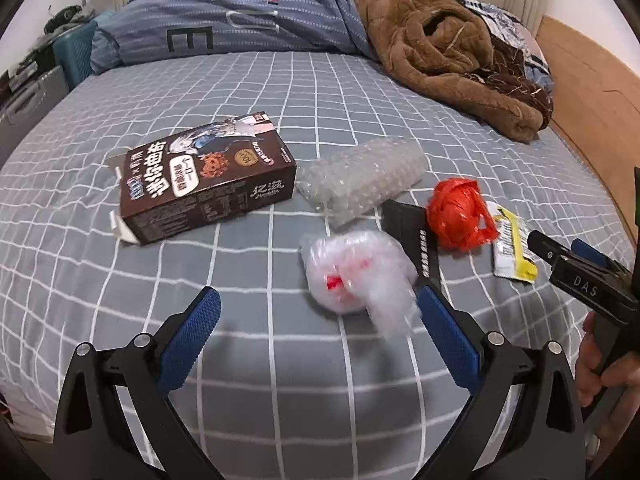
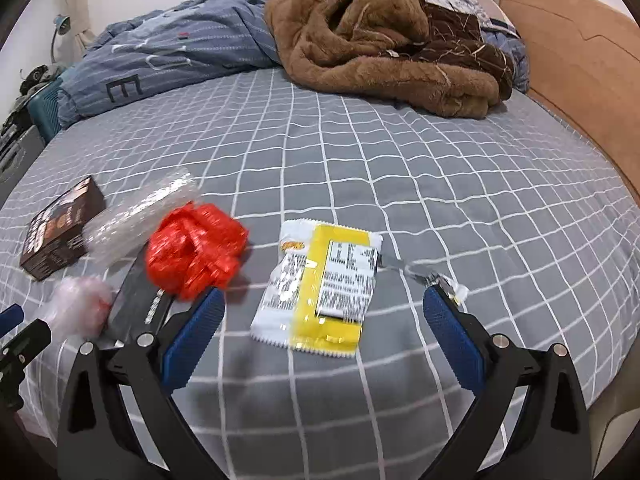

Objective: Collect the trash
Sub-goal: 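Grasp the white plastic bag with left tool while right grasps the yellow snack wrapper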

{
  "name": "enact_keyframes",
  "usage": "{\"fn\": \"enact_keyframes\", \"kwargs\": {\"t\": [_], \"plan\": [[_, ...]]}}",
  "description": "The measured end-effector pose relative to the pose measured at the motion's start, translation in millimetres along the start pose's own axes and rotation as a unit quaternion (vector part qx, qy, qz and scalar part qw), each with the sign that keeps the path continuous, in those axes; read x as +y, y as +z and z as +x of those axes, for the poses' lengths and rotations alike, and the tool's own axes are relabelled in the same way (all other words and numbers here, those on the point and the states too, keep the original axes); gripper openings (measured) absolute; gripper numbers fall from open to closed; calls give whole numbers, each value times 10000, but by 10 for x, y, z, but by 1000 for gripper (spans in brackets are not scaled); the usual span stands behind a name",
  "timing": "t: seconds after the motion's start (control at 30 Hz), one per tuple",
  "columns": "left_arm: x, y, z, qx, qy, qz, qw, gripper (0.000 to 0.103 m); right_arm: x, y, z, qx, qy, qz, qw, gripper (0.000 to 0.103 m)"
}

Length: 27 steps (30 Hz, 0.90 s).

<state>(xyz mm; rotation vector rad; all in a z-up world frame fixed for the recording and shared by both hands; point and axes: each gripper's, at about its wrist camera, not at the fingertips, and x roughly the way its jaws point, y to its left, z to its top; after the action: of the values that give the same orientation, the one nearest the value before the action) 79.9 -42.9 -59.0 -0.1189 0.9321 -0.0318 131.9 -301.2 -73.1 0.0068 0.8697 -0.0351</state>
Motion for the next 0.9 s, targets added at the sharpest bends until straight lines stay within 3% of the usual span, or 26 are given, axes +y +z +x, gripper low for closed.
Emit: {"fn": "enact_keyframes", "kwargs": {"t": [0.47, 0.73, 0.9], "plan": [[-53, 203, 362, 129, -223, 2, 9997, 97, -112, 138, 552, 468, -63, 171, 9987, 96], [-149, 182, 497, 185, -275, 3, 9994, 97, -132, 133, 676, 662, 17, 301, 9973, 89], [-157, 166, 551, 148, -335, -75, 9993, 95, -112, 103, 691, 767, 141, 321, 9964, 77]]}}
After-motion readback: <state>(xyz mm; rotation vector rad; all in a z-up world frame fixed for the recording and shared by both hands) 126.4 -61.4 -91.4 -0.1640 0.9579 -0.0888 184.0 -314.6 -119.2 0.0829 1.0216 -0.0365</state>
